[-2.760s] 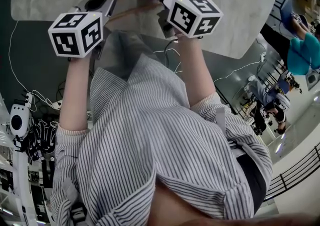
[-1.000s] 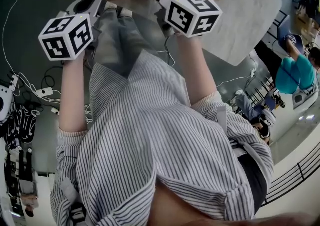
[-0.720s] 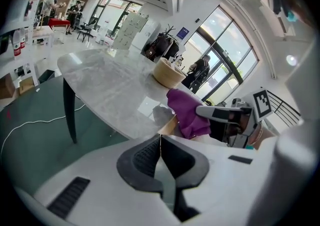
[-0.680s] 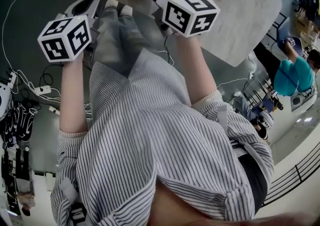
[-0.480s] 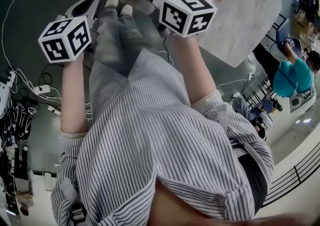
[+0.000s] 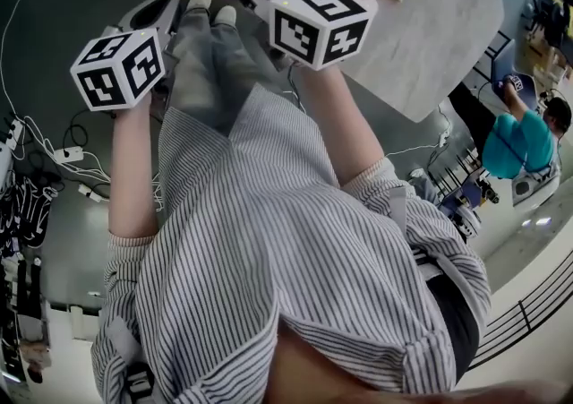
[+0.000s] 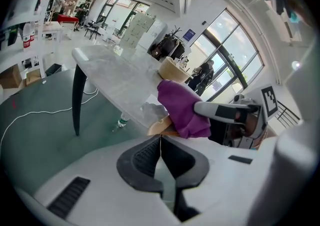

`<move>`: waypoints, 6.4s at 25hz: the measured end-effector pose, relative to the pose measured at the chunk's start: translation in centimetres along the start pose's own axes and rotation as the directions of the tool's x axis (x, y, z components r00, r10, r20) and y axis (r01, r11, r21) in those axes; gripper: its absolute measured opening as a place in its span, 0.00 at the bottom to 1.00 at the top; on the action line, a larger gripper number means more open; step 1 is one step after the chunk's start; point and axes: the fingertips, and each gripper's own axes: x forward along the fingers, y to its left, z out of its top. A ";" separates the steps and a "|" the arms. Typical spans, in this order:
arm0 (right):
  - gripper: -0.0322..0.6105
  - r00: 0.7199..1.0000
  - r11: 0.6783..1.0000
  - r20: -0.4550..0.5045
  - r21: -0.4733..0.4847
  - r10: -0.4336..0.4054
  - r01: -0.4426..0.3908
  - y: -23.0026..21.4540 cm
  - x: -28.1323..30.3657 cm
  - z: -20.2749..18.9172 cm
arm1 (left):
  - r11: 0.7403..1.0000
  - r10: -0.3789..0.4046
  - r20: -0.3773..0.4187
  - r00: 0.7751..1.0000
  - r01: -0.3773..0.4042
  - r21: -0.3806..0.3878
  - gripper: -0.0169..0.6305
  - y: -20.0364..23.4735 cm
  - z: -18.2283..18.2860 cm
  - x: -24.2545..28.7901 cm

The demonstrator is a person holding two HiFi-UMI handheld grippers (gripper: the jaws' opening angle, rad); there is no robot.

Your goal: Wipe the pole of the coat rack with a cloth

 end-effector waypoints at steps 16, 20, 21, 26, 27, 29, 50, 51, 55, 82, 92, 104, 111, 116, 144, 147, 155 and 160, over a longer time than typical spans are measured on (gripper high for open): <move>0.15 0.992 0.992 -0.033 0.013 0.123 -0.123 3.6 0.8 -1.7 | 1.000 -0.010 0.001 1.000 0.010 0.011 0.05 -0.8 -0.2 -0.2; 0.15 0.988 0.988 -0.018 0.024 0.155 -0.154 3.9 0.8 -1.8 | 1.000 -0.008 -0.017 1.000 0.008 0.019 0.05 -0.7 -0.5 0.2; 0.15 0.986 0.986 -0.011 0.030 0.164 -0.164 4.0 0.8 -1.7 | 1.000 -0.008 -0.018 1.000 0.008 0.019 0.05 -0.7 -0.5 0.3; 0.15 0.984 0.982 0.026 0.060 0.176 -0.177 3.9 0.3 -1.1 | 1.000 -0.007 -0.022 1.000 0.007 0.022 0.05 -0.8 0.0 0.5; 0.15 0.984 0.982 0.030 0.065 0.176 -0.177 3.8 0.2 -1.1 | 1.000 -0.008 -0.024 1.000 0.009 0.026 0.05 -0.9 0.0 0.5; 0.15 0.984 0.981 0.036 0.078 0.175 -0.178 3.7 -0.1 -1.2 | 0.999 -0.010 -0.026 1.000 0.011 0.033 0.05 -1.1 0.2 0.6; 0.15 0.995 0.980 0.091 0.192 0.035 -0.052 -0.6 -4.9 -2.8 | 0.982 -0.092 -0.148 0.985 0.115 0.149 0.05 -6.6 0.7 3.5; 0.15 0.995 0.979 0.094 0.197 0.027 -0.045 -0.7 -5.2 -2.9 | 0.980 -0.098 -0.154 0.983 0.122 0.156 0.05 -6.9 0.7 3.6; 0.15 0.994 0.975 0.107 0.220 -0.004 -0.019 -1.7 -6.0 -3.1 | 0.973 -0.117 -0.177 0.977 0.148 0.178 0.05 -7.9 0.8 4.4; 0.15 0.964 0.929 0.175 0.348 -0.198 0.127 -8.4 -11.7 -4.3 | 0.895 -0.202 -0.351 0.914 0.318 0.312 0.05 -15.0 0.9 9.9; 0.15 0.948 0.904 0.195 0.396 -0.252 0.160 -10.3 -13.7 -5.1 | 0.871 -0.225 -0.399 0.889 0.367 0.327 0.05 -17.5 0.4 11.9; 0.15 0.921 0.868 0.206 0.450 -0.330 0.210 -12.7 -16.2 -5.8 | 0.836 -0.254 -0.448 0.857 0.428 0.344 0.05 -20.4 0.2 14.1; 0.15 0.906 0.848 0.209 0.476 -0.367 0.233 -13.6 -17.6 -6.3 | 0.818 -0.278 -0.472 0.836 0.464 0.340 0.05 -22.0 -0.1 14.8; 0.15 0.895 0.834 0.213 0.494 -0.391 0.246 -14.2 -18.3 -6.5 | 0.807 -0.286 -0.487 0.825 0.482 0.343 0.05 -22.9 -0.2 15.5; 0.15 0.824 0.740 0.200 0.585 -0.529 0.333 -17.9 -23.1 -9.4 | 0.765 -0.317 -0.539 0.780 0.546 0.341 0.05 -26.6 -2.1 16.7; 0.15 0.820 0.734 0.194 0.586 -0.538 0.344 -18.1 -23.4 -9.4 | 0.764 -0.317 -0.539 0.781 0.547 0.342 0.05 -26.5 -2.0 16.6; 0.15 0.809 0.723 0.188 0.590 -0.557 0.360 -18.2 -23.8 -9.7 | 0.774 -0.301 -0.538 0.787 0.531 0.344 0.05 -25.2 -2.2 16.0; 0.15 0.799 0.713 0.184 0.592 -0.573 0.376 -18.5 -25.1 -10.3 | 0.778 -0.313 -0.523 0.793 0.530 0.339 0.05 -25.7 -1.9 16.0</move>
